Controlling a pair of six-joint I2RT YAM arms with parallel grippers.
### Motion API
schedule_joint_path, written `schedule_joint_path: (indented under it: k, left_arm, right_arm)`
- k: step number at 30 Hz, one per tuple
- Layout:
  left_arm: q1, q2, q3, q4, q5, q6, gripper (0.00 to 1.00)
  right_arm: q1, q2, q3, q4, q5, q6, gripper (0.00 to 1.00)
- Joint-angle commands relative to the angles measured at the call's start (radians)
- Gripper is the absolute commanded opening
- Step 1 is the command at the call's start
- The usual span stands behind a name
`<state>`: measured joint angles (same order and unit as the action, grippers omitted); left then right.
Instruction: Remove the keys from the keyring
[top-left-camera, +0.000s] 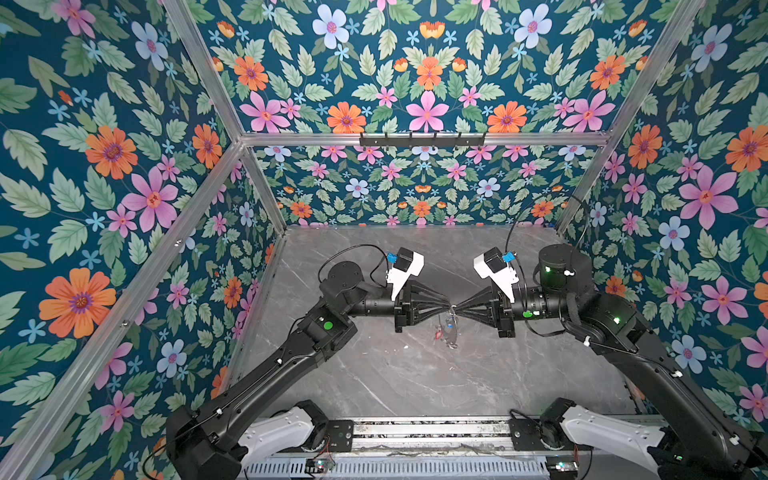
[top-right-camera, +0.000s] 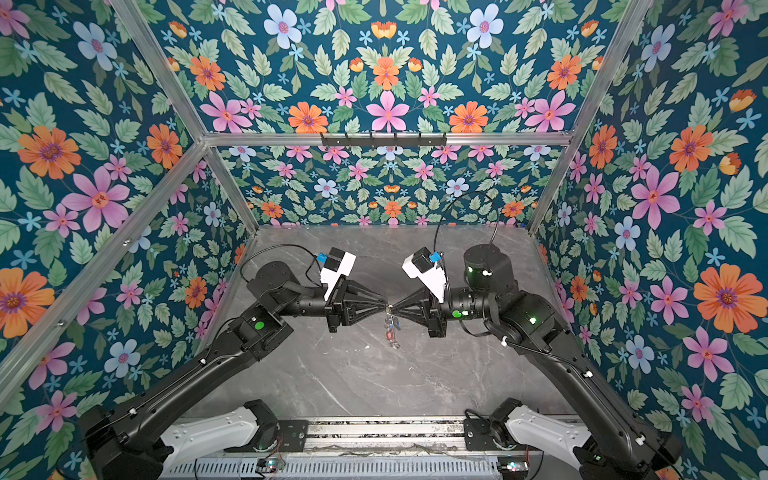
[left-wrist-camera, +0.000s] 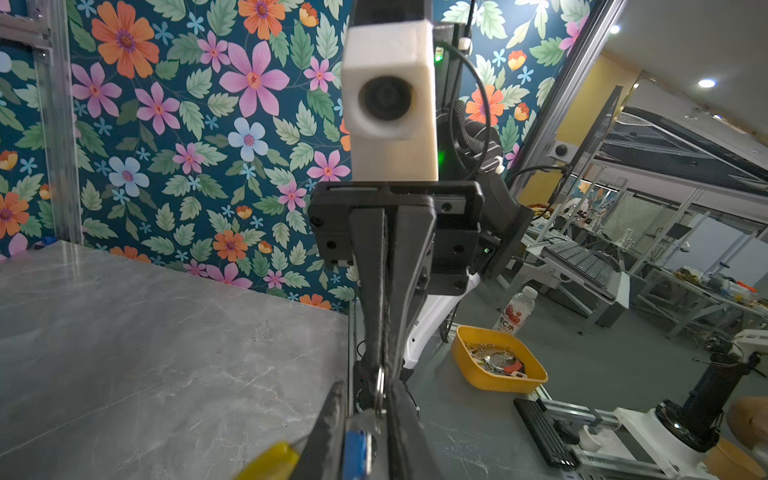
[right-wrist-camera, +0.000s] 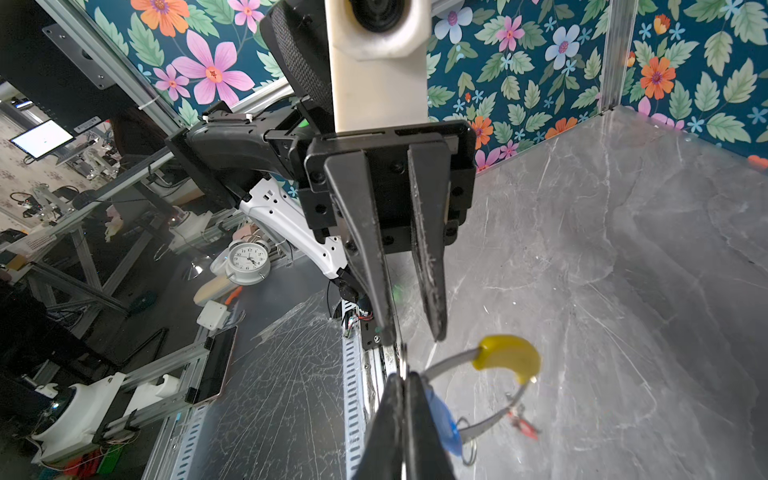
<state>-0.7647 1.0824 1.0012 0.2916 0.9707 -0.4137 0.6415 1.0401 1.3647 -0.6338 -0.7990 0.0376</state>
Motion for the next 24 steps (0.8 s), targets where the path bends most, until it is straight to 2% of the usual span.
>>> schedule_joint_path:
  k: [1, 15, 18, 21, 24]
  left_arm:
    - [0.0, 0.005, 0.007, 0.001, 0.049, 0.012, 0.18]
    - [-0.001, 0.028, 0.011, 0.026, 0.082, -0.005, 0.05]
    - [-0.008, 0.03, 0.003, 0.05, 0.079, -0.008, 0.0]
    - [-0.017, 0.024, -0.022, 0.11, 0.055, -0.019, 0.0]
    - [-0.019, 0.002, -0.082, 0.247, -0.006, -0.051, 0.0]
  right_arm:
    - [0.001, -0.003, 0.003, 0.01, 0.015, -0.021, 0.0]
    - [0.001, 0.012, 0.0, 0.037, 0.055, 0.004, 0.0]
    - [0.0, 0.008, -0.012, 0.072, 0.052, 0.03, 0.0]
    - [0.0, -0.009, -0.038, 0.138, 0.044, 0.067, 0.01]
    - [0.0, -0.055, -0.107, 0.281, 0.062, 0.136, 0.28]
